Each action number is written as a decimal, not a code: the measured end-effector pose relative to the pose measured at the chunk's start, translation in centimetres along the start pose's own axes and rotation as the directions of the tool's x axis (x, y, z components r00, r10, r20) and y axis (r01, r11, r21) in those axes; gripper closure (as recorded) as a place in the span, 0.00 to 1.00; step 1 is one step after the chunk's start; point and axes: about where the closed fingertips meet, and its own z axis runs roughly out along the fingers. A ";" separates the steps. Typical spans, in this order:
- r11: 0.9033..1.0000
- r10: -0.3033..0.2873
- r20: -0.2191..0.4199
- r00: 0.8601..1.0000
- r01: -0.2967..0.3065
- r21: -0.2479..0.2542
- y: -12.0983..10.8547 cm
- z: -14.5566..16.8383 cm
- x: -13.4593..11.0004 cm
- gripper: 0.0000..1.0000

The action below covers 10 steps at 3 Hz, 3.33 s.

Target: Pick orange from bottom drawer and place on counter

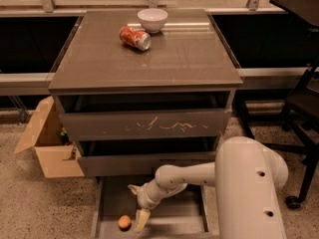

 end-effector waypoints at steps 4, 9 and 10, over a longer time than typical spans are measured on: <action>0.999 -0.009 0.018 1.000 0.008 0.051 -3.3 6.3 3.9 0.00; 0.999 -0.038 0.109 0.993 0.036 0.021 -5.5 14.6 5.5 0.00; 0.999 -0.041 0.105 0.994 0.040 0.012 -5.1 15.5 5.7 0.27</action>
Offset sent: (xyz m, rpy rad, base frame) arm 0.0230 0.0121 -0.0619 0.0083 -0.0369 -0.0043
